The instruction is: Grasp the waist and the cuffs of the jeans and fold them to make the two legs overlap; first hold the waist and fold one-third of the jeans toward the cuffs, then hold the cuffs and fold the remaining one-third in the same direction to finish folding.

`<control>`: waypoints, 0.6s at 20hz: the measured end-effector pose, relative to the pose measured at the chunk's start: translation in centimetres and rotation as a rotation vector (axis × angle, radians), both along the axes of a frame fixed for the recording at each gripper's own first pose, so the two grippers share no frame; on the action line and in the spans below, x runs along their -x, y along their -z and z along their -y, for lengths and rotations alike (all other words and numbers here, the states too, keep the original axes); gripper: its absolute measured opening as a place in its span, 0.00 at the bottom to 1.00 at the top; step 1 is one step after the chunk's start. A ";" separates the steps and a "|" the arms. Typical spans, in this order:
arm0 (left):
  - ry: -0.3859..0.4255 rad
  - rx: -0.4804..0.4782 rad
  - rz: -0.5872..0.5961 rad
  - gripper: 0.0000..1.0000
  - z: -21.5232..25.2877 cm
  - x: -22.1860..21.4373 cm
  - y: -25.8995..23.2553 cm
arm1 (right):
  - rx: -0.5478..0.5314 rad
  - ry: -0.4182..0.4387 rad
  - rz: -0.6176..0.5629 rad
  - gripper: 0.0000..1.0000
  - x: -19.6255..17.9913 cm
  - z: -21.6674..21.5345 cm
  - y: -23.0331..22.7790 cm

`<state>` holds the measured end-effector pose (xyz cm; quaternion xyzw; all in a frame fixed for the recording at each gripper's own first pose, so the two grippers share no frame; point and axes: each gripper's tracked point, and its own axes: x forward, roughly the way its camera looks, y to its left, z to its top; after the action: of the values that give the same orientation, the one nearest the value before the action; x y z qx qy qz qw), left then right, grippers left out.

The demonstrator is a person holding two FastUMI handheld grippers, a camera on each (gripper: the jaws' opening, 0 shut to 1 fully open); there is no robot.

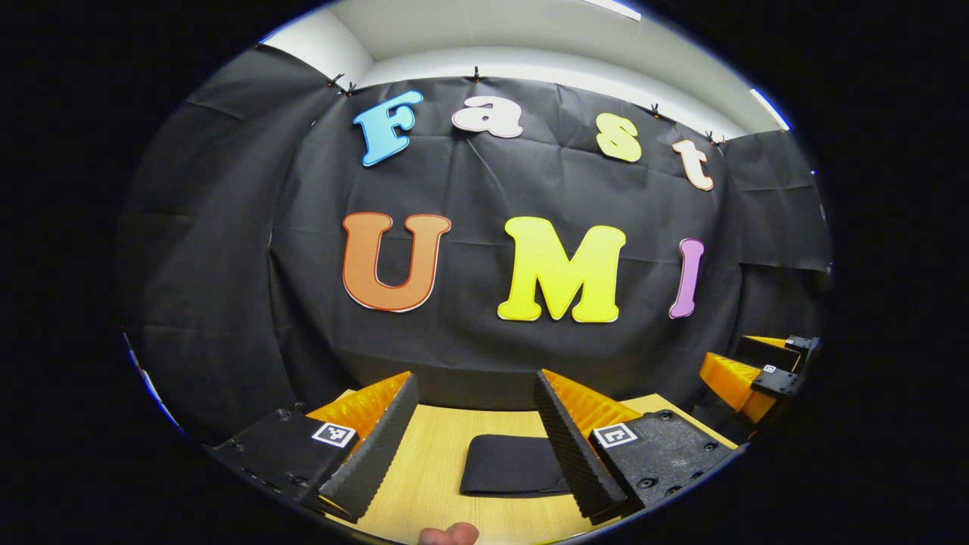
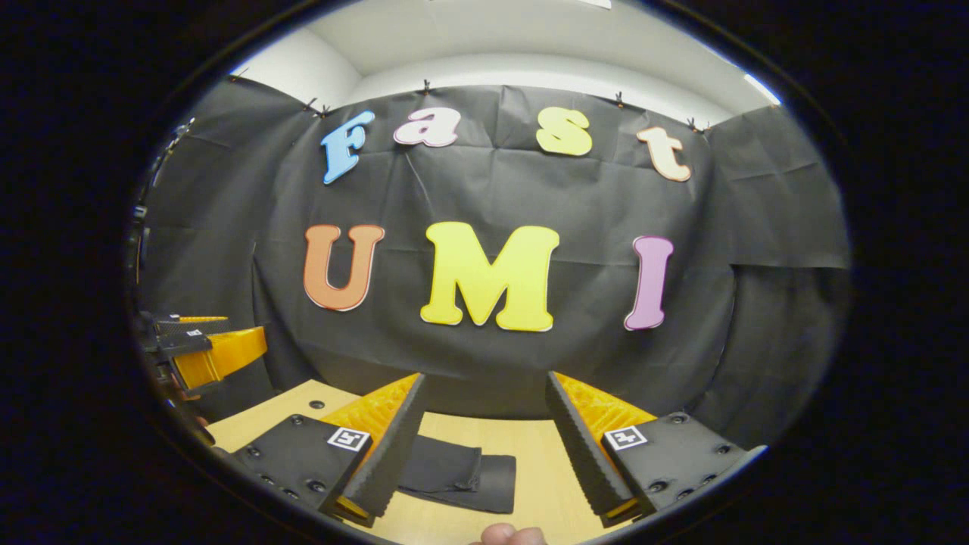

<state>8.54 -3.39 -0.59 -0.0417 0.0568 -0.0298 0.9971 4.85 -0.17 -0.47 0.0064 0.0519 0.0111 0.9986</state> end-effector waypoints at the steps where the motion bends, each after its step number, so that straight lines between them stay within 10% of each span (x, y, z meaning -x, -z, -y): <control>1: -0.012 0.001 0.000 0.98 -0.3 0.7 0.1 | 0.001 0.002 0.005 0.95 0.4 -0.3 0.0; 12: -0.069 0.029 -0.023 0.98 -2.3 2.7 0.1 | -0.028 -0.010 -0.049 0.94 1.8 -1.7 1.2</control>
<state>5.89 -1.13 -0.73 -0.0582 0.0666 0.0041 0.9961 3.08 1.53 -1.69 0.0204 0.0763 0.0168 0.9967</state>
